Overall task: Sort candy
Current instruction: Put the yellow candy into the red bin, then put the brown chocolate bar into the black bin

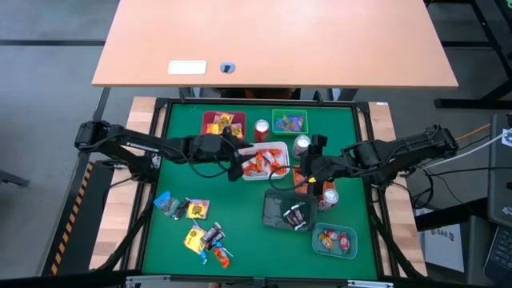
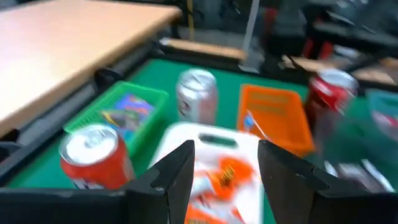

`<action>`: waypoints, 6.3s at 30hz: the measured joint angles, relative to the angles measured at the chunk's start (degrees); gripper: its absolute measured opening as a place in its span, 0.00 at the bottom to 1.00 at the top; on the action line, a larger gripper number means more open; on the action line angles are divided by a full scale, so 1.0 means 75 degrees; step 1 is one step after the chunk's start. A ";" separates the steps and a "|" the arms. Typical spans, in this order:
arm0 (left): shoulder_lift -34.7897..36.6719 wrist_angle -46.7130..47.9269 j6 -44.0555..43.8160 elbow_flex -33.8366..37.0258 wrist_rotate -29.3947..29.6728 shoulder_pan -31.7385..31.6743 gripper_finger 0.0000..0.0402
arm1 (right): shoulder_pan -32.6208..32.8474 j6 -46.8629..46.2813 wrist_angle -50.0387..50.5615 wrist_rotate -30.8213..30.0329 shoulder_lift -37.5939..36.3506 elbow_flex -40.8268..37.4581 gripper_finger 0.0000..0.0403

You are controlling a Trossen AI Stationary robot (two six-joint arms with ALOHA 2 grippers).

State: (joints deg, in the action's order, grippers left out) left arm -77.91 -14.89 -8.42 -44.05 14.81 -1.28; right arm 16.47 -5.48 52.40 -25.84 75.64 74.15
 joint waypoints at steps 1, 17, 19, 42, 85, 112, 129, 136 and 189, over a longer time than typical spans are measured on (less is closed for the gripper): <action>0.0192 0.0362 -0.0020 0.0000 -0.0087 0.0090 0.41 | 0.0000 0.0000 0.0003 -0.0001 0.0000 0.0000 0.60; 0.1746 0.6774 -0.3030 0.0000 -0.1007 0.3123 0.41 | 0.0000 0.0000 0.0003 0.0000 0.0000 -0.0003 0.60; 0.1600 0.7085 -0.3339 0.0005 -0.1013 0.3519 0.41 | 0.0000 0.0000 0.0003 0.0002 0.0000 -0.0003 0.60; -0.1202 0.7013 -0.3862 0.0006 -0.0938 0.4307 0.41 | 0.0000 0.0000 -0.0001 0.0002 0.0000 -0.0003 0.60; -0.0921 0.1738 -0.2216 0.0012 -0.1340 0.1423 0.00 | 0.0000 0.0002 0.0068 -0.0004 -0.0022 -0.0006 0.60; 0.0478 0.2867 0.1190 0.0009 0.0209 -0.3245 0.00 | 0.0001 -0.0232 -0.3852 0.0052 -0.3085 -0.4593 0.60; 0.0481 0.2919 0.1122 0.0006 0.0420 -0.3801 0.26 | 0.0003 -0.0236 -0.5837 0.0055 -0.3086 -0.5974 0.60; 0.0490 0.2957 0.0350 0.0006 0.0288 -0.3617 0.28 | 0.0002 -0.0236 -0.5833 0.0055 -0.3086 -0.5974 0.60; 0.1700 0.9074 -0.7935 0.0003 -0.2618 0.2863 0.46 | 0.0000 -0.0233 -0.5776 0.0142 -0.3086 -0.5971 0.60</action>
State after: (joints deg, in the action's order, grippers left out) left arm -65.16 53.17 -67.94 -44.03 -4.83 20.20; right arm 16.47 -7.22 9.08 -24.77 52.49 29.36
